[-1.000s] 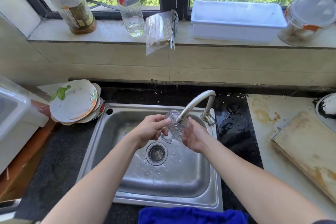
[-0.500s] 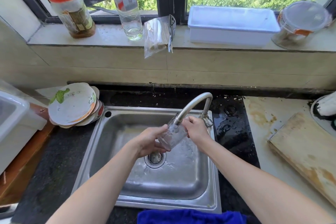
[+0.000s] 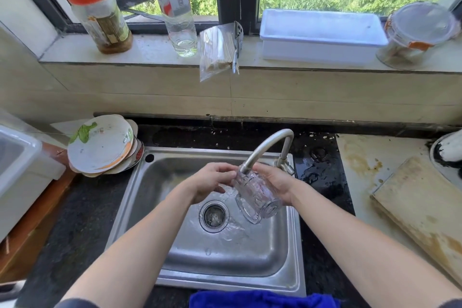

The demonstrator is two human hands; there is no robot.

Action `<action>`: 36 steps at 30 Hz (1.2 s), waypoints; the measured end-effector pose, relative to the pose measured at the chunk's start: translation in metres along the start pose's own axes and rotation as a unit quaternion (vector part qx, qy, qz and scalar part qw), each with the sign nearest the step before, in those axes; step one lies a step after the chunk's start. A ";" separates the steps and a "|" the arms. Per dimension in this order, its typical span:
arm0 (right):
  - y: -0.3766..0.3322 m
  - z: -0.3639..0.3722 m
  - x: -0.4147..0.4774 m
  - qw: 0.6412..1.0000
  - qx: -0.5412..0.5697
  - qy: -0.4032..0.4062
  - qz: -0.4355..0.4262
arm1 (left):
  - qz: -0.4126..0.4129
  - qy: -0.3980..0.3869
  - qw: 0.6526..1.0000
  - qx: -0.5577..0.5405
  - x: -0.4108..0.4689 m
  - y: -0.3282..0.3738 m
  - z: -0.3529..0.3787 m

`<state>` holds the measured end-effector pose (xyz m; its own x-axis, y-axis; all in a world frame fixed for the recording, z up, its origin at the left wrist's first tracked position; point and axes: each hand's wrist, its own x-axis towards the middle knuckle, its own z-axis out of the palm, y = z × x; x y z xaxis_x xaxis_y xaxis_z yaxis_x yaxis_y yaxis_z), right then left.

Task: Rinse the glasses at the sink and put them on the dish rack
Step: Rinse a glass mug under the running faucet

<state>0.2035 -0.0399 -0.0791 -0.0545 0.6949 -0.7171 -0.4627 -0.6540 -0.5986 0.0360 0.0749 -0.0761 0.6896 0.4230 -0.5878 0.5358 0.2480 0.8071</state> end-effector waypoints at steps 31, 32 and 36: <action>0.025 -0.004 -0.002 0.987 0.078 0.138 -0.003 | 0.013 0.089 0.948 -0.306 -0.004 -0.020 0.029; 0.026 -0.012 -0.008 0.992 0.074 0.099 0.000 | 0.005 0.089 0.945 -0.314 -0.003 -0.021 0.025; 0.031 -0.023 -0.014 0.995 0.012 0.095 -0.028 | -0.034 0.076 0.963 -0.255 0.003 -0.011 0.022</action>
<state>0.2101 -0.0770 -0.0958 0.1396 0.6586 -0.7395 -0.4817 -0.6073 -0.6318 0.0431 0.0548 -0.0880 0.5605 0.5041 -0.6571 0.2410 0.6598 0.7118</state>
